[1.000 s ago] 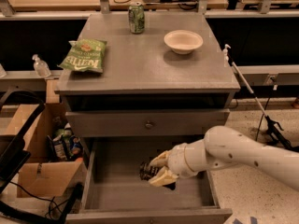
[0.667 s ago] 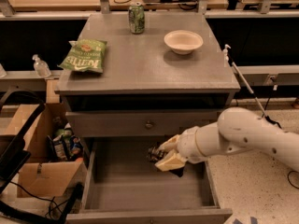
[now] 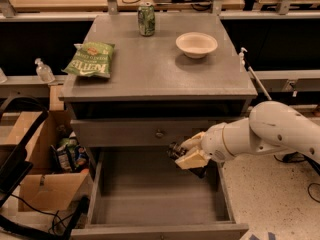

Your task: Pick rxbar chocolate from middle drawer and place on counter

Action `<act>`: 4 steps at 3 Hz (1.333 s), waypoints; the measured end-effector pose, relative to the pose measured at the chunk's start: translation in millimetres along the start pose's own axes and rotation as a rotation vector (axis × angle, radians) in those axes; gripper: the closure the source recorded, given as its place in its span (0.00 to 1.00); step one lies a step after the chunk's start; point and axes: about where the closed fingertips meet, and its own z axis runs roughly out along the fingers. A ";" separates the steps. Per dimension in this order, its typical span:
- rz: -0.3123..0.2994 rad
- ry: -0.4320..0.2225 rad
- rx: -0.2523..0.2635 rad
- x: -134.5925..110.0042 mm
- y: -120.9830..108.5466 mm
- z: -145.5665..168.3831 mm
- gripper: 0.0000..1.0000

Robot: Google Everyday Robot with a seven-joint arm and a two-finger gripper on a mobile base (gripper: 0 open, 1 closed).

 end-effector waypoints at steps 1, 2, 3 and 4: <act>-0.037 0.040 0.034 -48.1 -20.2 -26.9 1.00; -0.058 0.086 0.075 -108.2 -45.6 -61.7 1.00; -0.049 0.136 0.100 -157.7 -74.2 -86.8 1.00; -0.086 0.142 0.130 -208.7 -114.7 -83.8 1.00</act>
Offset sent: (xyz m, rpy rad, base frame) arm 0.0937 0.0155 0.2068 -0.1877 -0.0773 -0.0398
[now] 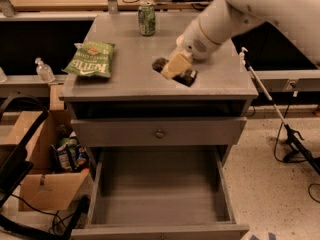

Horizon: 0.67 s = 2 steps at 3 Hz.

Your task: Pick rxbar chocolate from middle drawer and place on counter

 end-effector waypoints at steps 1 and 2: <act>-0.059 -0.021 0.023 -40.9 -46.2 30.6 1.00; -0.092 -0.076 0.064 -78.3 -86.9 51.6 1.00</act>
Offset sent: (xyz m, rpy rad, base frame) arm 0.2006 0.0697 0.1040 0.0967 -0.3245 0.0345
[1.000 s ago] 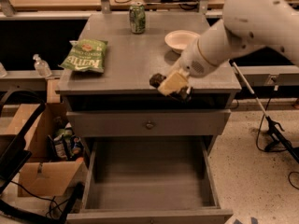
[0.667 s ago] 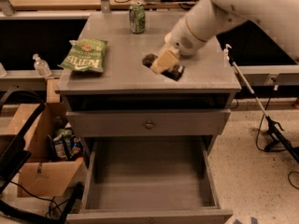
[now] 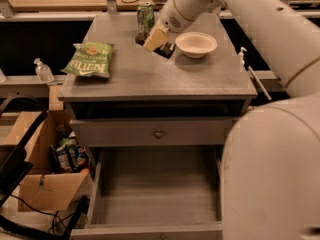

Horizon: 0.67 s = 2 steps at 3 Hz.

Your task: Pick rxbar chocolate from middle drawer and place on counter

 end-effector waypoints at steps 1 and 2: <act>-0.013 -0.046 0.051 -21.3 -20.2 -18.3 0.82; -0.013 -0.044 0.044 -21.2 -18.7 -13.8 0.59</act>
Offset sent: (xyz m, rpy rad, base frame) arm 0.0129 -0.0012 0.0311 0.0279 -0.0610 -0.0111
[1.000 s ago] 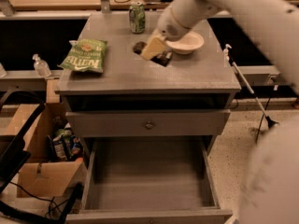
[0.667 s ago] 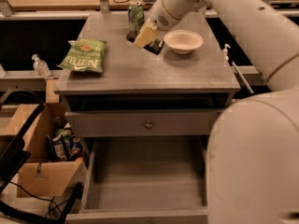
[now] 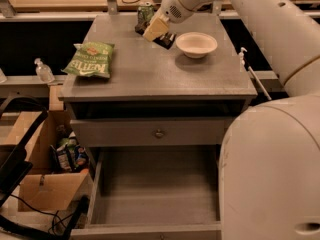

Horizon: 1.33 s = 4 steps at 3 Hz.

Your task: Pick rxbar chocolate from middle drawer and place on counter

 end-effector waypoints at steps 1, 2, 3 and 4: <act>-0.001 0.001 -0.006 -0.4 1.7 4.0 0.36; -0.001 0.002 -0.012 -0.4 3.3 7.8 0.13; -0.002 0.003 -0.017 -0.3 4.6 11.0 0.00; -0.002 0.003 -0.017 -0.3 4.6 11.0 0.00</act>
Offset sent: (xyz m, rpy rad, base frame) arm 0.0005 0.0034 -0.0032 -0.0008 0.0046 0.0047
